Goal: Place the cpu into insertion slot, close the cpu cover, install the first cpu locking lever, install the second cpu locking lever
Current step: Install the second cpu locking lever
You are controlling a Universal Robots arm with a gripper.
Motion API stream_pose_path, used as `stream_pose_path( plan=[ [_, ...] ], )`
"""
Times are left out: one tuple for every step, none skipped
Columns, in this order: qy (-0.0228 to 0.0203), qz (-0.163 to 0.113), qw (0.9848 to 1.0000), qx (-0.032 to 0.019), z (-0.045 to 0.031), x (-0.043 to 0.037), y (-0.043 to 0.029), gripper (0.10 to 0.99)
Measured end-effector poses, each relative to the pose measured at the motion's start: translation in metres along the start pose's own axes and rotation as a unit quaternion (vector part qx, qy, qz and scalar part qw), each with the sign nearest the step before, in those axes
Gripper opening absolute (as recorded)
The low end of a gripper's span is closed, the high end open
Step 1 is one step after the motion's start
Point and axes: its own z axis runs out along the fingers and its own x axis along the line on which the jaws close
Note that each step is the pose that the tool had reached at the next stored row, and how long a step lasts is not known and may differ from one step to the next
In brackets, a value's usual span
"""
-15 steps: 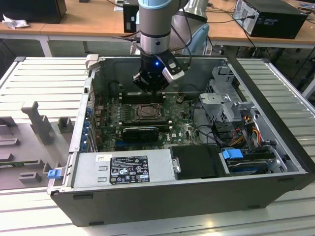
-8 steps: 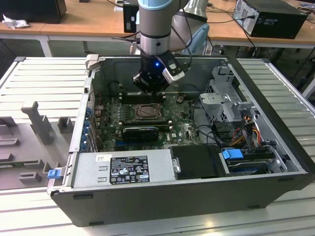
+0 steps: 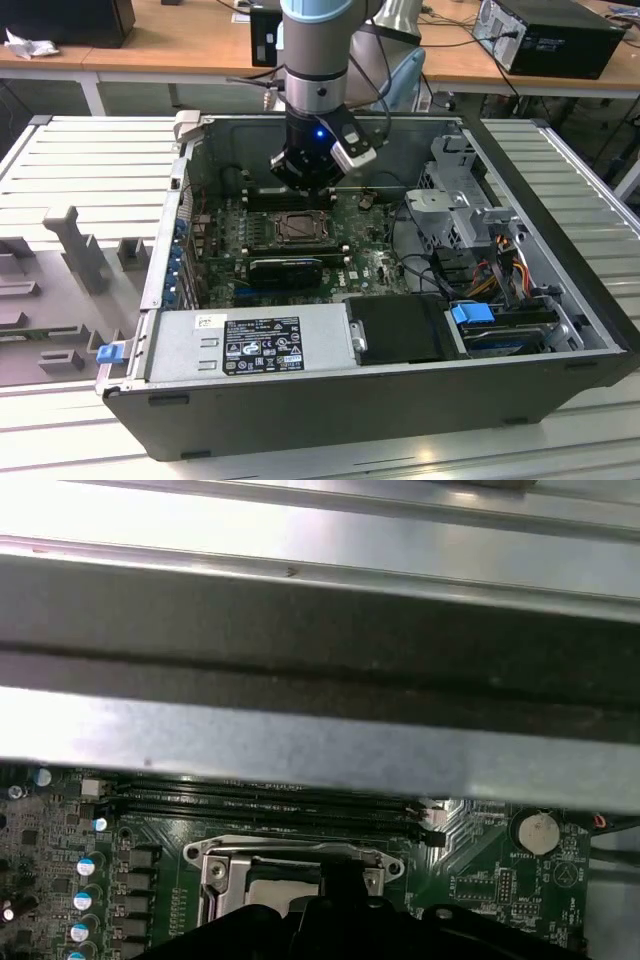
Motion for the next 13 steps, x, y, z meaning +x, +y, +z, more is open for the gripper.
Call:
stream_pose_path(
  plan=[
    [0.0000,0.000,1.0000,0.0000,0.0000,0.0001,-0.0009,0.106],
    [0.0000,0.000,1.0000,0.0000,-0.0001,0.0001,-0.0014,0.106],
    [-0.0001,0.000,1.0000,-0.0001,-0.0001,0.0002,-0.0019,0.106],
    [0.0000,0.000,1.0000,0.0001,-0.0006,0.0002,-0.0019,0.106],
    [0.0000,0.000,1.0000,0.0000,-0.0036,0.0000,-0.0019,0.106],
    [0.0000,0.000,1.0000,0.0000,-0.0122,-0.0004,-0.0016,0.106],
    [-0.0001,0.000,1.0000,0.0000,-0.0206,-0.0008,-0.0014,0.106],
    [0.0000,0.000,1.0000,0.0001,-0.0301,-0.0012,-0.0011,0.106],
    [0.0000,0.000,1.0000,0.0008,-0.0300,-0.0012,-0.0012,0.106],
    [0.0000,0.000,1.0000,0.0009,-0.0301,-0.0012,-0.0015,0.106],
    [0.0001,0.000,1.0000,0.0010,-0.0301,-0.0011,-0.0024,0.106],
    [0.0001,0.000,1.0000,0.0010,-0.0302,-0.0009,-0.0045,0.106],
    [0.0001,0.000,1.0000,0.0011,-0.0303,-0.0006,-0.0080,0.106]
  ],
)
